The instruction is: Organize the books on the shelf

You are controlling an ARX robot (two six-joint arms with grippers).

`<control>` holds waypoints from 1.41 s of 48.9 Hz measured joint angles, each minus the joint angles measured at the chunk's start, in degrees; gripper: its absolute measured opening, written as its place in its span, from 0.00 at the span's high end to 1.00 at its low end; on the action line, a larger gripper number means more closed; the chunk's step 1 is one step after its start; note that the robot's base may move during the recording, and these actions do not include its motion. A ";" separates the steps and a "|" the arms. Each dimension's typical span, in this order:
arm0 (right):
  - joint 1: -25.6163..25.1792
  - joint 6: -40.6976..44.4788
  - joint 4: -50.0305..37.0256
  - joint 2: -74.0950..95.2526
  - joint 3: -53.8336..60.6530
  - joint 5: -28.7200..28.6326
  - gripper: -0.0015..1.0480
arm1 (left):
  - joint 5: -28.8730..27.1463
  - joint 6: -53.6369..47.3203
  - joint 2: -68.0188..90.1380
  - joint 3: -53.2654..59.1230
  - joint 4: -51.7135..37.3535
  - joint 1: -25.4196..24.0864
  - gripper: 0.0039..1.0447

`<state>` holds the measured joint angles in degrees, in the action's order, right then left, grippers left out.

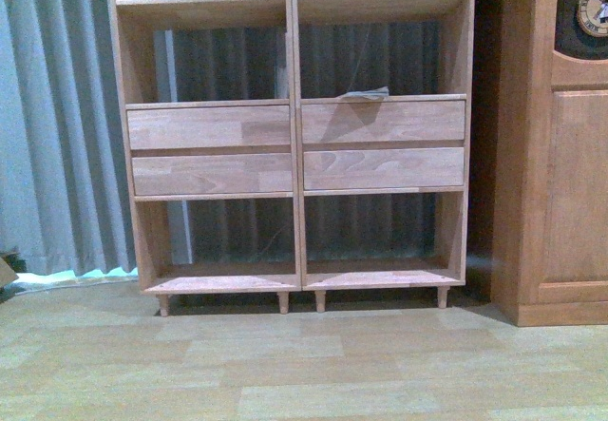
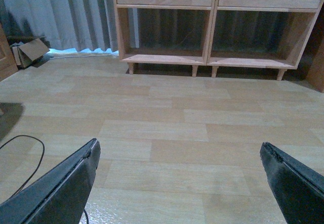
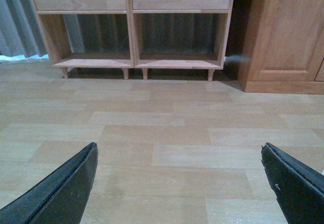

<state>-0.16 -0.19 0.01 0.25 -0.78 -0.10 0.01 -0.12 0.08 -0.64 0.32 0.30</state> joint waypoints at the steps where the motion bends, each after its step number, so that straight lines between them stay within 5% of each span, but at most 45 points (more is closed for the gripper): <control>1: 0.00 0.00 0.00 0.00 0.00 0.00 0.07 | 0.00 0.00 0.00 0.00 0.00 0.00 0.07; 69: 0.00 0.00 0.00 0.00 0.00 0.00 0.07 | 0.00 0.00 0.00 0.00 0.00 0.00 0.07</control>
<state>-0.16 -0.19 0.01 0.25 -0.78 -0.10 0.01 -0.12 0.08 -0.64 0.32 0.30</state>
